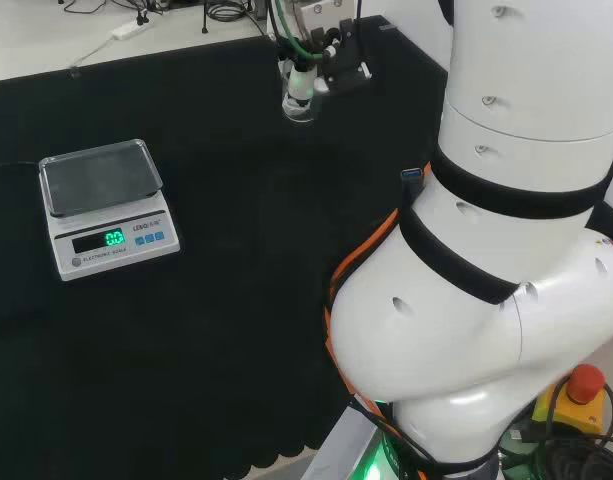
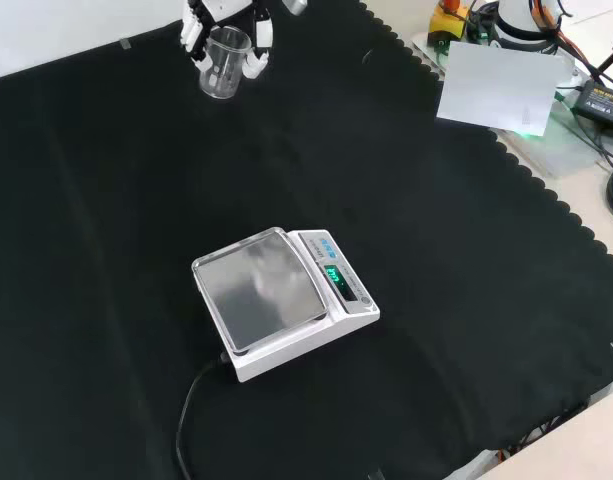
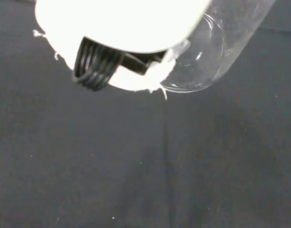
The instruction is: Put the beaker on the electronic balance.
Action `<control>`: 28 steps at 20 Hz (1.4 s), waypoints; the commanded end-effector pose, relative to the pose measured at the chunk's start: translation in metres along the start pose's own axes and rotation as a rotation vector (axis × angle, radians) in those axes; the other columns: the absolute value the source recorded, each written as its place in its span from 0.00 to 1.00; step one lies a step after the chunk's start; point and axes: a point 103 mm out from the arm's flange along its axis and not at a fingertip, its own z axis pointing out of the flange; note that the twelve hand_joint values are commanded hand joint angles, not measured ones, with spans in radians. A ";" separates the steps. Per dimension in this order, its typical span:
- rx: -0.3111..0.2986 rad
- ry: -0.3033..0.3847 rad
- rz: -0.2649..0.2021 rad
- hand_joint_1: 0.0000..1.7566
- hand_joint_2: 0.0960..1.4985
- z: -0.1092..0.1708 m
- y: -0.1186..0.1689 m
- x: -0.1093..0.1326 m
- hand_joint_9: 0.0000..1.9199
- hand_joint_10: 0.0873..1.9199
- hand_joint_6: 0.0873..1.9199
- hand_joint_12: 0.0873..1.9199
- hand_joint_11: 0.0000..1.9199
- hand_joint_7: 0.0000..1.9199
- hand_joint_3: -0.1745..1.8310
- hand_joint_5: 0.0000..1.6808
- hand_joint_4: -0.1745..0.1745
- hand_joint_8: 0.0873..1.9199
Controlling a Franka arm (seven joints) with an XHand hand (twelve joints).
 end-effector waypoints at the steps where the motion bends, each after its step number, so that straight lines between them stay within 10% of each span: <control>1: -0.015 0.010 -0.079 0.68 0.46 -0.024 -0.009 0.072 0.54 0.46 0.49 0.55 0.55 0.43 0.41 0.64 0.00 0.59; 28: -0.020 -0.053 -0.321 0.68 0.45 -0.069 -0.023 0.303 0.55 0.48 0.48 0.52 0.57 0.44 0.42 0.65 0.00 0.60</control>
